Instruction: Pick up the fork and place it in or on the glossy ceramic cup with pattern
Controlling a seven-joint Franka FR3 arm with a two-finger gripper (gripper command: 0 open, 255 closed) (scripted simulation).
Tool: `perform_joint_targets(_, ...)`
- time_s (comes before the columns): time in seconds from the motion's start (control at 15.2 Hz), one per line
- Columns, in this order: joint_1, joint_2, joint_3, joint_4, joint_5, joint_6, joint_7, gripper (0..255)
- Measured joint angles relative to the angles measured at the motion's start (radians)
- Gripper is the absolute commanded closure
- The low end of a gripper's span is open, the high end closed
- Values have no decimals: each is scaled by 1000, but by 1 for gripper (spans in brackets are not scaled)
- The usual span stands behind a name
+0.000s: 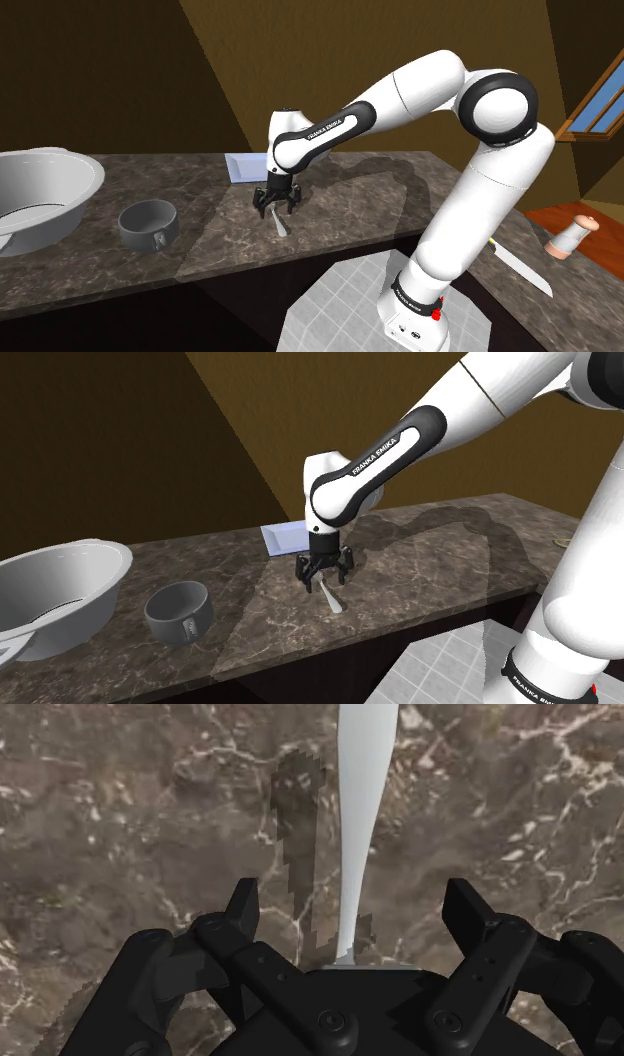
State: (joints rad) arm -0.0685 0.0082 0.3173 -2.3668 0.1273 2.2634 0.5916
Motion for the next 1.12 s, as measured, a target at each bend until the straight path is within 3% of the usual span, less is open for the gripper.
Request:
perform_joint_targets(0.4, 1, 7, 1, -3, -1, 11, 3, 0)
perform_joint_targets(0.46, 1, 7, 1, -3, -1, 11, 3, 255)
perform_joint_targets(1.12, 2, 7, 1, -3, -2, 11, 3, 255)
